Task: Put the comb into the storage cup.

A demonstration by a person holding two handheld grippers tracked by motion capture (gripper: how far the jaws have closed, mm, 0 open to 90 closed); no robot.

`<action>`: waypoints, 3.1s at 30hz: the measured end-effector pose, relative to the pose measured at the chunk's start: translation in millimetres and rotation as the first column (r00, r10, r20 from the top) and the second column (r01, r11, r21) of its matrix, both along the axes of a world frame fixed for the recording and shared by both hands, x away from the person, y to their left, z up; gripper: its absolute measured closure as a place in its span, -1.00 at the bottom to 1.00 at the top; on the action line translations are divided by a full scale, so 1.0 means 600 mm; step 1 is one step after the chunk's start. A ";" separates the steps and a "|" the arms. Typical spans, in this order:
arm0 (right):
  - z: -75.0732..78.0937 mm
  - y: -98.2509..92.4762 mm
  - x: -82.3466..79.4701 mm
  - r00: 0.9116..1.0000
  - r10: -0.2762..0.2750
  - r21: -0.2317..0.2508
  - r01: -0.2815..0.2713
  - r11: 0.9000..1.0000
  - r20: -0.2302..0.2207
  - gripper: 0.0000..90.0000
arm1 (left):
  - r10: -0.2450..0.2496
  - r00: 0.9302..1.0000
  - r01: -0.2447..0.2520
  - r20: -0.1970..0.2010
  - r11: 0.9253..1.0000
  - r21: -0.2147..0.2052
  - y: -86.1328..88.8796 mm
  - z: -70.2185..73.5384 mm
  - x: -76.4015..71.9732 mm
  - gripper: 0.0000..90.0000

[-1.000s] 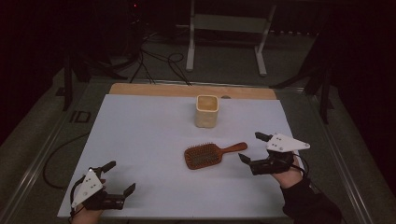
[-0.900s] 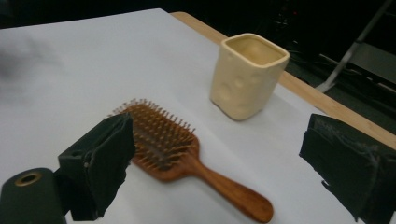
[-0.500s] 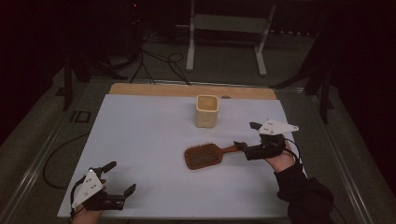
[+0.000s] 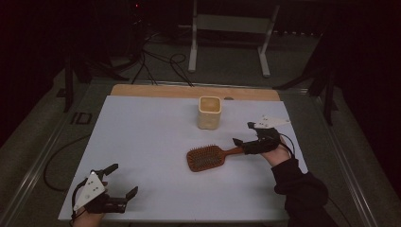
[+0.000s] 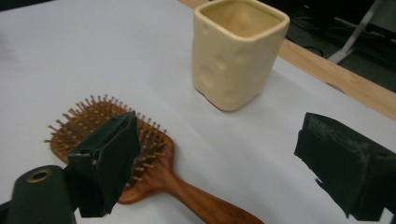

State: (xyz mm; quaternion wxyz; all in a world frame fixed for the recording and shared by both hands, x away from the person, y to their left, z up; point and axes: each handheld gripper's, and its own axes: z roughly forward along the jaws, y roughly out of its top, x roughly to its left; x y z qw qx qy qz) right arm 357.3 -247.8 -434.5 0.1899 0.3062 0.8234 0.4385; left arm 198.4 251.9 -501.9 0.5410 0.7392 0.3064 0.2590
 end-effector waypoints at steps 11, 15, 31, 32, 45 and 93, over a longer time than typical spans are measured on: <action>-0.027 -0.003 0.029 0.998 -0.030 -0.013 0.029 1.000 -0.061 -0.45 | -0.001 1.000 0.001 0.000 1.000 -0.002 0.000 0.000 0.000 -1.00; -0.040 -0.002 0.034 0.995 -0.045 -0.025 0.043 0.999 -0.085 -0.30 | 0.000 1.000 0.000 -0.002 1.000 0.003 0.000 -0.001 0.000 -1.00; -0.066 -0.005 0.052 0.992 -0.079 -0.108 0.068 0.992 -0.099 0.42 | -0.001 1.000 0.001 -0.006 1.000 0.000 0.001 -0.001 0.001 -1.00; -0.067 -0.005 0.053 0.992 -0.082 -0.112 0.071 0.991 -0.099 0.45 | -0.001 1.000 0.001 -0.007 1.000 0.000 0.001 -0.001 0.001 -1.00; -0.087 0.002 0.063 0.986 -0.107 -0.221 0.077 0.972 -0.125 0.98 | -0.002 1.000 0.002 -0.006 1.000 -0.004 0.001 -0.001 0.001 -1.00; -0.120 -0.002 -0.003 0.972 -0.080 -0.305 0.009 0.952 -0.220 1.00 | -0.005 1.000 0.005 -0.013 1.000 -0.015 0.003 -0.001 0.001 -1.00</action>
